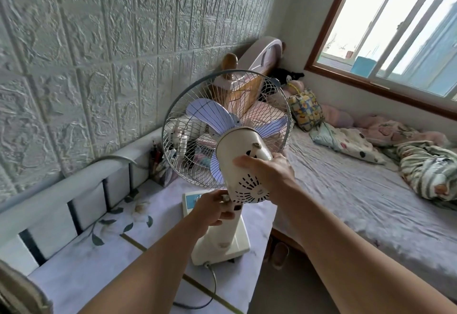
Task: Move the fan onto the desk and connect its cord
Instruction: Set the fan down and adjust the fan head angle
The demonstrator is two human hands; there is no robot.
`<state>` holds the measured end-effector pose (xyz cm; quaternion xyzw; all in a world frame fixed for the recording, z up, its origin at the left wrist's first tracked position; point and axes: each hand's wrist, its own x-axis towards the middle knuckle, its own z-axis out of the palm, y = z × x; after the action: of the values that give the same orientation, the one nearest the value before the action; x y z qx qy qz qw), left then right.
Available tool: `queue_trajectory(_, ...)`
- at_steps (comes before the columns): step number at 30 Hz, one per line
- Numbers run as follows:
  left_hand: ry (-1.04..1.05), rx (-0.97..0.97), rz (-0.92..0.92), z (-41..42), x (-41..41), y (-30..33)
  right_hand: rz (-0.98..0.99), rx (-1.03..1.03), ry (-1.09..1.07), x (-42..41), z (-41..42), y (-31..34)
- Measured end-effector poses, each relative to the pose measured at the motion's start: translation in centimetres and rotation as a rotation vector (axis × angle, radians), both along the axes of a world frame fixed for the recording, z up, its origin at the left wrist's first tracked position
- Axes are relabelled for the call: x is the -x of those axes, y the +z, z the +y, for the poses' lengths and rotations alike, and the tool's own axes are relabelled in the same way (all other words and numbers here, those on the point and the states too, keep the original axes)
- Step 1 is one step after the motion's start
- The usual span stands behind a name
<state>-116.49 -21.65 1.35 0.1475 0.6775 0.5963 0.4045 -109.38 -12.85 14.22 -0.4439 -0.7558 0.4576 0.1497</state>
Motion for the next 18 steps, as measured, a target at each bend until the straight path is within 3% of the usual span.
queue_trajectory(8, -0.017, -0.001, -0.023, -0.1, 0.3, -0.2, -0.021, -0.043, 0.015, -0.2, -0.1, -0.2)
queue_trajectory(14, 0.081, -0.093, -0.277, -0.6, 1.0, -0.1, -0.013, -0.049, 0.020, -0.4, -0.2, -0.3)
queue_trajectory(18, 0.032, -0.067, -0.096, -0.1, 1.0, 0.0, -0.027, -0.062, 0.017, -0.5, -0.2, -0.3)
